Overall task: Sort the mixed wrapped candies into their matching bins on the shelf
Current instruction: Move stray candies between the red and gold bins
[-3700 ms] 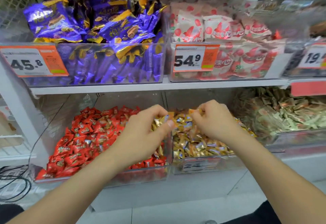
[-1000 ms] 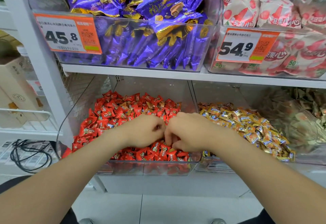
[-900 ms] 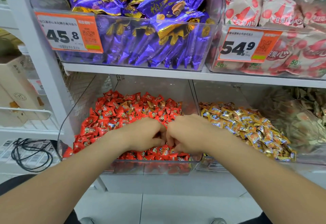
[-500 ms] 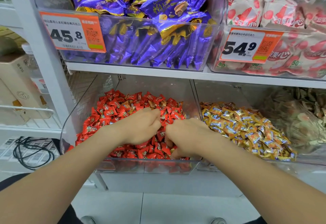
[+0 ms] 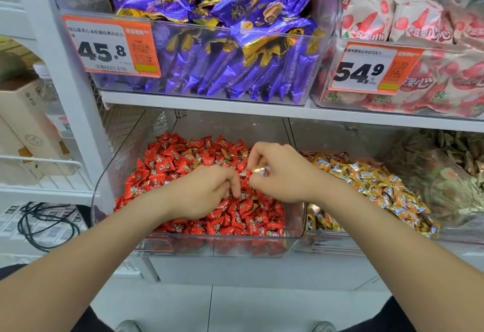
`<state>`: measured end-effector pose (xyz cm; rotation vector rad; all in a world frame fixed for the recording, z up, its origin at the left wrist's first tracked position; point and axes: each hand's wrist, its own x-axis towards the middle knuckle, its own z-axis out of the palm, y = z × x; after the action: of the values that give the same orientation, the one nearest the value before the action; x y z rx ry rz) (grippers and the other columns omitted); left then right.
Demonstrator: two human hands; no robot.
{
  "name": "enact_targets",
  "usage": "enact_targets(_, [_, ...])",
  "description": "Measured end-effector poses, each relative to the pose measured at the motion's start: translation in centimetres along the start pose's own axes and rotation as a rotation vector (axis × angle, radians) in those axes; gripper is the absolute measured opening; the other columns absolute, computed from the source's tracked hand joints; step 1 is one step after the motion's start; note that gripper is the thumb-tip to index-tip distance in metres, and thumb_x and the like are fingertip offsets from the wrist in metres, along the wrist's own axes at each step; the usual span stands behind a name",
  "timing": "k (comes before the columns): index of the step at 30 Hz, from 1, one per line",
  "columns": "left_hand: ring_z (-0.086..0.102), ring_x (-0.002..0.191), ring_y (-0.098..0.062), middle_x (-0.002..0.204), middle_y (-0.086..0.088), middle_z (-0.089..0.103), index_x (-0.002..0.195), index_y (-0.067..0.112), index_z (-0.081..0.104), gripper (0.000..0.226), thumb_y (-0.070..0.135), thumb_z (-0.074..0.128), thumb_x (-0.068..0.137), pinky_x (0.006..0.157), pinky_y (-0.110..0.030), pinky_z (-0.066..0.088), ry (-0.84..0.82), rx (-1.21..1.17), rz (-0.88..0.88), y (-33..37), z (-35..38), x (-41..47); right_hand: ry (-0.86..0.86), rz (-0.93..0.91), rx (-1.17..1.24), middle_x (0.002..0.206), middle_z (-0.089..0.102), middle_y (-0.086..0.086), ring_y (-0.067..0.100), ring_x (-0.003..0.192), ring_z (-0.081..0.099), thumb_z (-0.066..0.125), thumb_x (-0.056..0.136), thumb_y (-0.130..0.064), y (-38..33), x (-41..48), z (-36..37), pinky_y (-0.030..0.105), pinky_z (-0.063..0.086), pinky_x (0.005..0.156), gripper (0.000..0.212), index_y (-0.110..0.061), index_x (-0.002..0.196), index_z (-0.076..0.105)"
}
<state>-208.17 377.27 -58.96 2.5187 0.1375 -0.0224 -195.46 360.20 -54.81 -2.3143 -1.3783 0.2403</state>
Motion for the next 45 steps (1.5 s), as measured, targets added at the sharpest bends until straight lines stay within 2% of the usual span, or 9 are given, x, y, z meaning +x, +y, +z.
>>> enact_targets(6, [0.044, 0.05, -0.013, 0.054, 0.007, 0.054, 0.067, 0.006, 0.064, 0.029, 0.014, 0.049, 0.09, 0.054, -0.026, 0.04, 0.016, -0.133, -0.026, 2.4, 1.2, 0.3, 0.29, 0.058, 0.037, 0.058, 0.066, -0.01, 0.006, 0.059, 0.061, 0.051, 0.088, -0.02, 0.4, -1.0, -3.0, 0.028, 0.051, 0.063, 0.025, -0.023, 0.075, 0.072])
enact_targets(14, [0.057, 0.059, -0.002, 0.065, 0.017, 0.068, 0.098, 0.032, 0.083, 0.011, 0.033, 0.08, 0.087, 0.065, -0.025, 0.051, -0.176, 0.072, 0.248, 5.1, 5.4, 3.6, 0.3, 0.229, 0.32, 0.066, 0.07, -0.002, 0.003, 0.05, 0.052, 0.05, 0.092, -0.01, 2.4, -3.0, -3.6, 0.018, 0.04, 0.051, 0.037, -0.026, 0.076, 0.079])
enact_targets(17, [0.059, 0.065, 0.004, 0.068, 0.027, 0.066, 0.09, 0.033, 0.082, 0.013, 0.043, 0.074, 0.088, 0.07, -0.037, 0.06, -0.201, 0.243, 0.199, 5.7, 6.5, 4.4, 0.275, 0.236, 0.32, 0.063, 0.068, -0.01, 0.0, 0.048, 0.05, 0.054, 0.092, -0.013, 3.1, -3.7, -3.6, 0.015, 0.038, 0.05, 0.033, -0.028, 0.076, 0.078])
enact_targets(21, [0.069, 0.088, -0.021, 0.086, 0.007, 0.074, 0.081, 0.027, 0.076, 0.022, 0.049, 0.08, 0.081, 0.069, -0.035, 0.056, -0.193, 0.511, 0.032, 5.7, 6.1, 4.9, 0.236, 0.258, 0.293, 0.068, 0.072, 0.003, 0.015, 0.052, 0.052, 0.053, 0.092, -0.016, 4.2, -4.2, -3.4, 0.027, 0.043, 0.053, 0.034, -0.031, 0.078, 0.079])
enact_targets(25, [0.07, 0.089, -0.02, 0.088, 0.008, 0.074, 0.073, 0.027, 0.074, 0.014, 0.027, 0.088, 0.074, 0.061, -0.03, 0.046, -0.22, 0.61, -0.032, 4.8, 4.7, 4.7, 0.191, 0.281, 0.355, 0.06, 0.058, 0.01, 0.02, 0.052, 0.044, 0.046, 0.094, -0.014, 5.4, -4.5, -3.5, 0.031, 0.038, 0.054, 0.039, -0.027, 0.077, 0.078])
enact_targets(33, [0.056, 0.072, -0.002, 0.064, 0.023, 0.053, 0.105, 0.039, 0.079, 0.023, 0.044, 0.078, 0.083, 0.065, -0.032, 0.054, -0.207, 0.411, 0.188, 5.7, 5.9, 4.8, 0.202, 0.288, 0.374, 0.058, 0.056, 0.005, 0.021, 0.049, 0.042, 0.049, 0.095, -0.017, 6.2, -4.7, -3.8, 0.028, 0.035, 0.05, 0.035, -0.029, 0.079, 0.078])
enact_targets(37, [0.067, 0.092, -0.014, 0.091, 0.016, 0.071, 0.1, 0.036, 0.078, 0.02, 0.047, 0.077, 0.083, 0.065, -0.03, 0.049, -0.199, 0.541, 0.115, 5.6, 6.4, 5.2, 0.18, 0.283, 0.362, 0.055, 0.055, 0.003, 0.021, 0.051, 0.041, 0.048, 0.096, -0.017, 5.7, -4.8, -3.9, 0.029, 0.035, 0.052, 0.035, -0.028, 0.081, 0.078])
enact_targets(40, [0.065, 0.083, -0.008, 0.082, 0.017, 0.072, 0.087, 0.034, 0.079, 0.014, 0.046, 0.081, 0.08, 0.057, -0.026, 0.043, -0.245, 0.552, -0.005, 5.5, 4.4, 5.1, 0.162, 0.289, 0.317, 0.047, 0.047, -0.003, 0.021, 0.047, 0.038, 0.047, 0.098, -0.017, 5.2, -4.9, -4.0, 0.029, 0.035, 0.052, 0.034, -0.027, 0.084, 0.077])
enact_targets(45, [0.07, 0.086, -0.02, 0.087, 0.008, 0.071, 0.076, 0.025, 0.07, 0.01, 0.017, 0.074, 0.073, 0.074, -0.04, 0.061, -0.253, 0.711, -0.283, 4.8, 1.0, 3.9, 0.151, 0.285, 0.29, 0.039, 0.04, -0.009, 0.017, 0.039, 0.033, 0.046, 0.099, -0.014, 4.6, -5.0, -3.9, 0.023, 0.031, 0.043, 0.035, -0.025, 0.086, 0.077])
